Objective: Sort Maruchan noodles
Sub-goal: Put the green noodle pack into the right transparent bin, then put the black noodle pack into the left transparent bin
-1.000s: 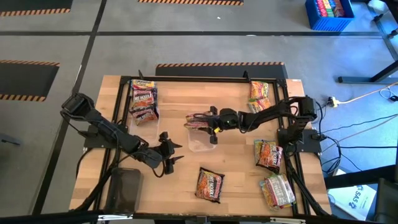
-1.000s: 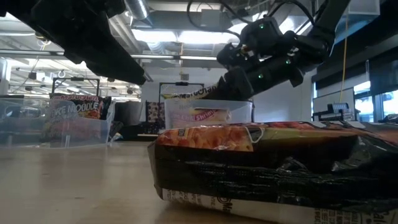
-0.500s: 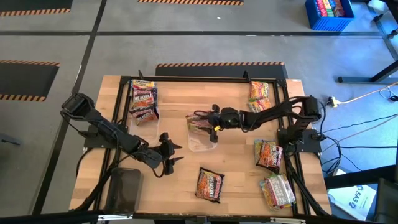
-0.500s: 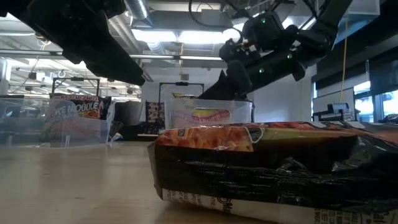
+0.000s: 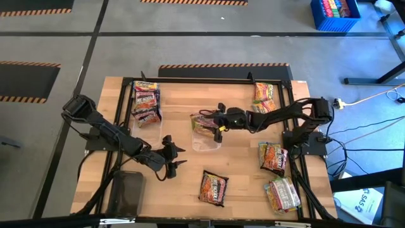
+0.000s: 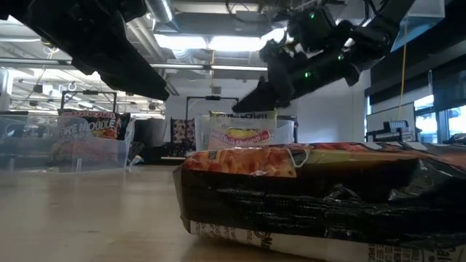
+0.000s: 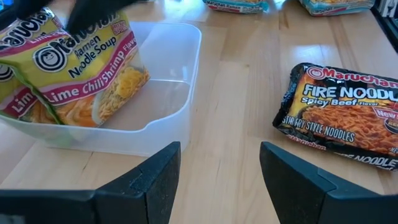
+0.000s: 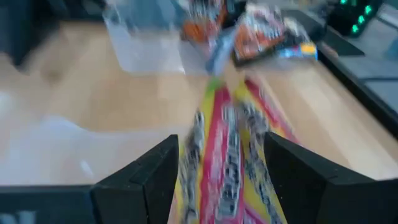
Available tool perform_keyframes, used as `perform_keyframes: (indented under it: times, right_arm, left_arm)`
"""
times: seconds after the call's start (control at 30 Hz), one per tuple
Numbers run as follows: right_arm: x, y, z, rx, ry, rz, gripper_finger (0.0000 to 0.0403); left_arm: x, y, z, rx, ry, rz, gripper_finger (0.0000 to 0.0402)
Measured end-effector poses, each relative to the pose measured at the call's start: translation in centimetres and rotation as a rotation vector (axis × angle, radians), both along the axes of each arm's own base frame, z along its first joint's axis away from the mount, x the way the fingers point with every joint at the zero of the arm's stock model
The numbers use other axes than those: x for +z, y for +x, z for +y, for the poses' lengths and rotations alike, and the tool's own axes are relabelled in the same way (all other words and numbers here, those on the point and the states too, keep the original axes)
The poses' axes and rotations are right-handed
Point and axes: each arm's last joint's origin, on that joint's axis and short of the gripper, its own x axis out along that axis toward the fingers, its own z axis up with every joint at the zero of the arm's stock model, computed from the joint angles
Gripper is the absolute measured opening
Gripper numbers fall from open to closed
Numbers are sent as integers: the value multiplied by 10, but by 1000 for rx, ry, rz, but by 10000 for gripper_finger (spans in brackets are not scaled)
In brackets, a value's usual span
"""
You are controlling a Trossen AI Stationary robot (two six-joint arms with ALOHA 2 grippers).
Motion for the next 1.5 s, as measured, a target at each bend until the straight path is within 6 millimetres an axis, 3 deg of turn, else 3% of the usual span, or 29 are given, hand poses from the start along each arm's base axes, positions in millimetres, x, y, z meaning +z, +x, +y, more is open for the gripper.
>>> perform_keyframes:
  times: [0.2,0.4,0.63,0.93,1.2,1.33,1.5]
  right_arm:
    - [31,-17,5,17,35,9,218]
    - [66,-58,14,14,165,116,218]
    - [78,-95,56,159,421,292,218]
    - [52,-91,129,246,357,400,218]
    - [9,-81,167,259,323,505,218]
    - [-14,-85,188,240,328,582,218]
    - [-36,-84,207,210,271,552,218]
  left_arm:
    - [0,0,0,-1,0,0,214]
    - [0,0,0,-1,-3,-5,214]
    - [2,1,-2,-49,-46,-9,214]
    - [4,0,-10,-125,-92,-18,214]
    - [-14,4,-25,-157,-135,2,214]
    - [-31,14,-25,-152,-133,51,214]
    - [-44,33,-24,-160,-144,88,214]
